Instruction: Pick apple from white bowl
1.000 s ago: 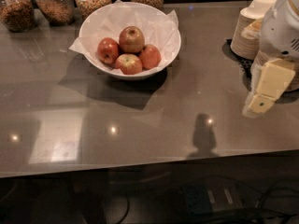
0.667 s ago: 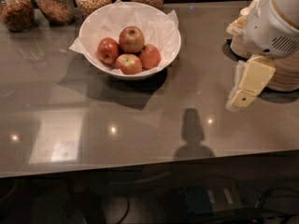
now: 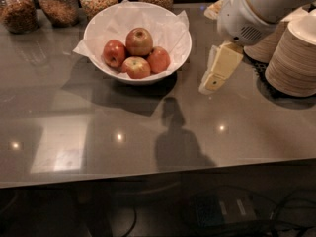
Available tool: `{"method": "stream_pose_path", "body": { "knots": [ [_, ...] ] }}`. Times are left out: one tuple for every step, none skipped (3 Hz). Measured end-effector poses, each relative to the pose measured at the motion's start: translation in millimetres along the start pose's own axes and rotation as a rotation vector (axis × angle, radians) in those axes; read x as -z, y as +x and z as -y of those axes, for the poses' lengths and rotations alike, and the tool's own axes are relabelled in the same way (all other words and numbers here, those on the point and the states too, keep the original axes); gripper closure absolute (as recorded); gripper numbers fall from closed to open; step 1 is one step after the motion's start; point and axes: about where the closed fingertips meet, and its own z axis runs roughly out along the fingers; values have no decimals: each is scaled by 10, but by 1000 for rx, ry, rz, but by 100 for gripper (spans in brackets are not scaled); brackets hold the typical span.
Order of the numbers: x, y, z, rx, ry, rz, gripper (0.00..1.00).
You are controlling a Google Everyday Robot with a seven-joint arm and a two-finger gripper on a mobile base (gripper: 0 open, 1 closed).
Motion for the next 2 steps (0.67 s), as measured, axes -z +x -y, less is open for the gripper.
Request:
{"method": "stream_pose_path", "body": {
  "knots": [
    [-247,-237,285,66,1,70,0],
    [-471,-499,623,155,-28,154,0]
  ]
}}
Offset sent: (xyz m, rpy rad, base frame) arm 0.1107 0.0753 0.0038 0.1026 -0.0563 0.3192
